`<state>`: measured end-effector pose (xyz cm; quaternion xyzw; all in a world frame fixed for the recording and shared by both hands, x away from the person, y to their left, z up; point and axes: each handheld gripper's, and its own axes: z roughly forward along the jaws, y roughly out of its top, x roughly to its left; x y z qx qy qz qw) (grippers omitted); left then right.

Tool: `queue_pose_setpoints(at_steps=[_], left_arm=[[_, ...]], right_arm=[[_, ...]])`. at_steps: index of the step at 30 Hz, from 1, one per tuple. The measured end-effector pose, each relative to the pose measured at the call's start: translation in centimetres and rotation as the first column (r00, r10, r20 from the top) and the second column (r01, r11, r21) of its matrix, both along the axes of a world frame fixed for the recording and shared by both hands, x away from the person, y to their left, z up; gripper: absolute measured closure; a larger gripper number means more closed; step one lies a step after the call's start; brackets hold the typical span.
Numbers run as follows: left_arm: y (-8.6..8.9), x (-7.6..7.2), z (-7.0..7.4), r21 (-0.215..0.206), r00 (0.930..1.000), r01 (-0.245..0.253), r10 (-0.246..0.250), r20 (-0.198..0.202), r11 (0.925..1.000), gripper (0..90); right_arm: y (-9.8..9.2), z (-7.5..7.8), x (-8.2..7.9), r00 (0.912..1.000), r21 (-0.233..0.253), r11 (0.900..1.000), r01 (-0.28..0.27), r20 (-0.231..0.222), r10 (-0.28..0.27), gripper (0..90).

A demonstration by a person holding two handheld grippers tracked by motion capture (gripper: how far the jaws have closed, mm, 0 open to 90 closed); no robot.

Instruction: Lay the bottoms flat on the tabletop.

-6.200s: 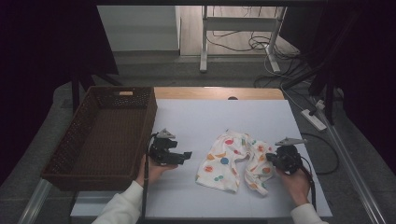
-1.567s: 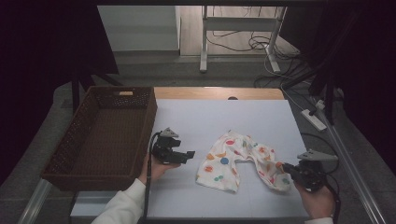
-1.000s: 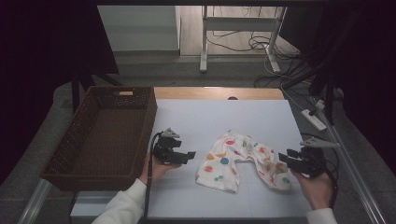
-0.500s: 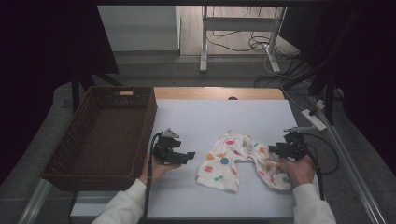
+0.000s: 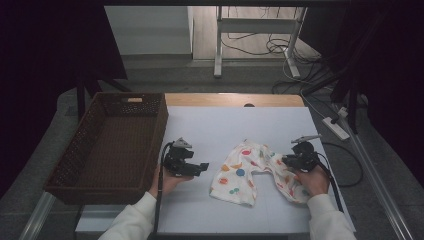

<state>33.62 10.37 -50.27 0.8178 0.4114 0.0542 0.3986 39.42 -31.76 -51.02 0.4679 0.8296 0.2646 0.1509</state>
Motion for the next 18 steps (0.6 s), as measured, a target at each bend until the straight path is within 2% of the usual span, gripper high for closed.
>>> queue_pose_setpoints(at_steps=[2, 3, 8, 14, 18], left_arm=[[0.1, 0.0, 0.0, 0.003, 1.0000, 0.001, -0.001, -0.001, 1.0000, 18.9], [0.1, 0.0, 0.0, 0.002, 1.0000, 0.000, 0.000, -0.002, 1.0000, 18.9], [0.1, 0.0, 0.0, 0.001, 1.0000, -0.004, 0.004, -0.001, 1.0000, 18.9], [0.2, 0.0, -0.1, 0.002, 1.0000, -0.005, 0.005, -0.001, 1.0000, 18.9], [0.2, 0.0, -0.1, 0.001, 1.0000, -0.007, 0.007, -0.003, 1.0000, 18.9]], right_arm=[[0.1, 0.3, 0.1, 0.9998, 0.001, 1.000, -0.004, 0.021, 0.004, 82.4], [0.1, 0.6, 0.1, 0.9990, 0.004, 1.000, -0.001, 0.044, 0.001, 82.8], [0.4, 2.0, 0.9, 0.9947, -0.004, 1.000, -0.002, 0.102, 0.003, 83.5], [0.9, 3.6, 2.8, 0.9880, -0.001, 1.000, 0.018, 0.153, -0.017, 83.9], [1.5, 4.2, 4.2, 0.9851, -0.004, 1.000, 0.025, 0.170, -0.024, 83.9]])
